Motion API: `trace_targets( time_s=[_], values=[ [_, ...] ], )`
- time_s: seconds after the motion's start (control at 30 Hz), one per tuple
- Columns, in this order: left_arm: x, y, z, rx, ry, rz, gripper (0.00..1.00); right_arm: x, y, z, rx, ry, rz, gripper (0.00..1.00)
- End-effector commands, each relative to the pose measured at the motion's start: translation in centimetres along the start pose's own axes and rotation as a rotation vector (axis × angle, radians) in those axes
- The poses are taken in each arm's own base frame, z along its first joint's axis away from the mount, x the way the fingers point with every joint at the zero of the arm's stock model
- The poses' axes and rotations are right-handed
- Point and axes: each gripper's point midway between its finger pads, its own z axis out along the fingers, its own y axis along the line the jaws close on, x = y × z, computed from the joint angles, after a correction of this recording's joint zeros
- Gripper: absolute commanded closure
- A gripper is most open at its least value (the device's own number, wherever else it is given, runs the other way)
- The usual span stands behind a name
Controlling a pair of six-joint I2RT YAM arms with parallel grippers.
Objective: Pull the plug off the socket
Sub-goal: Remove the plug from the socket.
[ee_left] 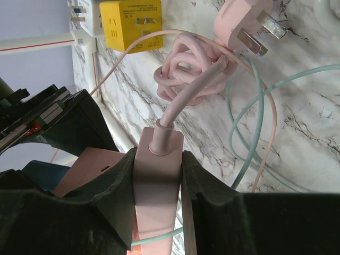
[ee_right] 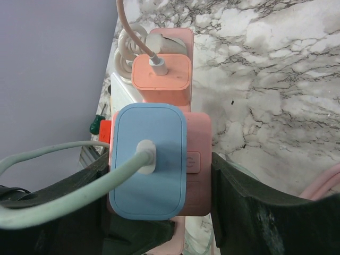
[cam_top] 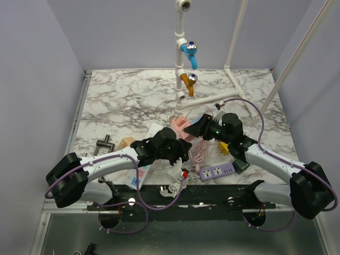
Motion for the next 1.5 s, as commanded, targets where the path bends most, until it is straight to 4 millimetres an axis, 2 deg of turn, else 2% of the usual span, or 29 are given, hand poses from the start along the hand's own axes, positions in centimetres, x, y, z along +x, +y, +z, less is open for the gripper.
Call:
trace_targets(
  time_s=[0.0,0.27,0.53,0.7,0.8,0.93,1.03,1.2,1.3,1.43,1.47],
  values=[
    [1.6,-6.7,-1.3,0.195,0.083,-0.144,1.0,-6.6,0.0,-0.3,-0.022,-0.216,-0.02,0.99],
    [1.3,-6.6,-1.2,0.217,0.066,-0.15,1.0,-6.3,-0.6,0.3,0.026,-0.173,-0.08,0.99],
    [0.4,-8.8,-1.3,0.341,0.015,-0.142,1.0,-8.2,0.1,-0.5,0.089,-0.228,-0.152,0.99],
    [0.5,-9.1,-1.3,0.353,0.03,-0.192,1.0,-10.2,-1.7,-1.5,0.22,-0.327,-0.142,0.99],
    [0.6,-9.8,-1.3,0.359,0.036,-0.206,1.0,-10.6,-0.6,-1.7,0.207,-0.351,-0.138,0.99],
    [0.5,-9.9,-1.2,0.36,0.032,-0.222,1.0,-8.8,1.7,-0.6,0.193,-0.327,-0.193,0.99],
    [0.6,-9.6,-1.2,0.357,0.04,-0.248,1.0,-7.9,1.6,-0.5,0.198,-0.317,-0.192,0.99],
    [0.5,-10.1,-1.5,0.36,0.044,-0.262,1.0,-7.8,-0.2,-2.4,0.251,-0.348,-0.201,0.99],
    [0.7,-10.1,-1.4,0.341,0.05,-0.249,1.0,-6.6,0.2,-1.7,0.208,-0.292,-0.179,0.99],
    [1.7,-8.9,-0.8,0.291,0.088,-0.241,1.0,-5.4,1.6,-1.4,0.114,-0.244,-0.175,0.99],
    [1.9,-8.6,-0.7,0.28,0.096,-0.241,0.91,-5.3,1.8,-1.5,0.104,-0.237,-0.181,0.99]
  ],
)
